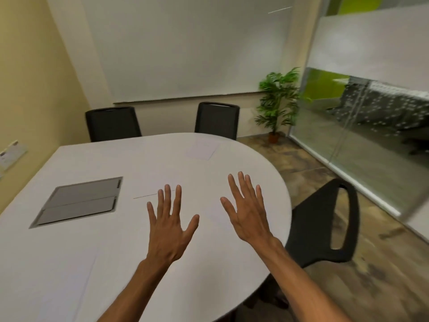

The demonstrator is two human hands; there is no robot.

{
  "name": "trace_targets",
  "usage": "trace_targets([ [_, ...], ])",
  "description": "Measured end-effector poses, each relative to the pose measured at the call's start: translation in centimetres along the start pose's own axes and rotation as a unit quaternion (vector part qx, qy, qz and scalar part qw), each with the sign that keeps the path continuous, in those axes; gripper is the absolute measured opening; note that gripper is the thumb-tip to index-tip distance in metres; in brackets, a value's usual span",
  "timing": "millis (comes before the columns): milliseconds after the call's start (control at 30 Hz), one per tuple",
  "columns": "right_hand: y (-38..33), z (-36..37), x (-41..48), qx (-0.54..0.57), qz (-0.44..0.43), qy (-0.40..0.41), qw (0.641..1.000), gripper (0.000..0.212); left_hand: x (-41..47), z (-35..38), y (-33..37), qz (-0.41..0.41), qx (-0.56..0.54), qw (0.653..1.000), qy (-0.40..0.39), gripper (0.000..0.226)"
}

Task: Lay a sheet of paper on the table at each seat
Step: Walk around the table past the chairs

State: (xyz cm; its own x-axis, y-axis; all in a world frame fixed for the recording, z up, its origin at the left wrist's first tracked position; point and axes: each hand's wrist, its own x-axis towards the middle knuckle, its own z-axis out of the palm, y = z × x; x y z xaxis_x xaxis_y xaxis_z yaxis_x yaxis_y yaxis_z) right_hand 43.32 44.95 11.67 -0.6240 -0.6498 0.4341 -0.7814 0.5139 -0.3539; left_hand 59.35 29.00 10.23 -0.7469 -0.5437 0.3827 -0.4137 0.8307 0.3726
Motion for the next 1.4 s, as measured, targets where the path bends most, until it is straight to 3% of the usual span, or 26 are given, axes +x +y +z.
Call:
trace_targets([
  [433, 22.7, -15.3, -5.2, -0.089, 0.117, 0.044, 0.988, 0.066, 3.7, 9.6, 24.8, 0.082, -0.05, 0.995, -0.026, 0.085],
  [700, 34.3, -21.8, -5.7, -0.122, 0.184, 0.049, 0.974, 0.066, 8.5, 16.2, 36.2, 0.148, -0.063, 0.985, -0.061, 0.083],
  [1000, 46.7, -23.2, -1.9, -0.143, 0.213, 0.052, 0.965, 0.066, 16.1, 24.7, 45.5, 0.165, -0.098, 0.975, -0.11, 0.085],
  [1400, 61.1, -21.6, 10.7, -0.127, 0.172, 0.001, 0.977, 0.065, 30.5, 34.6, 50.5, 0.093, -0.076, 0.987, -0.11, 0.088],
])
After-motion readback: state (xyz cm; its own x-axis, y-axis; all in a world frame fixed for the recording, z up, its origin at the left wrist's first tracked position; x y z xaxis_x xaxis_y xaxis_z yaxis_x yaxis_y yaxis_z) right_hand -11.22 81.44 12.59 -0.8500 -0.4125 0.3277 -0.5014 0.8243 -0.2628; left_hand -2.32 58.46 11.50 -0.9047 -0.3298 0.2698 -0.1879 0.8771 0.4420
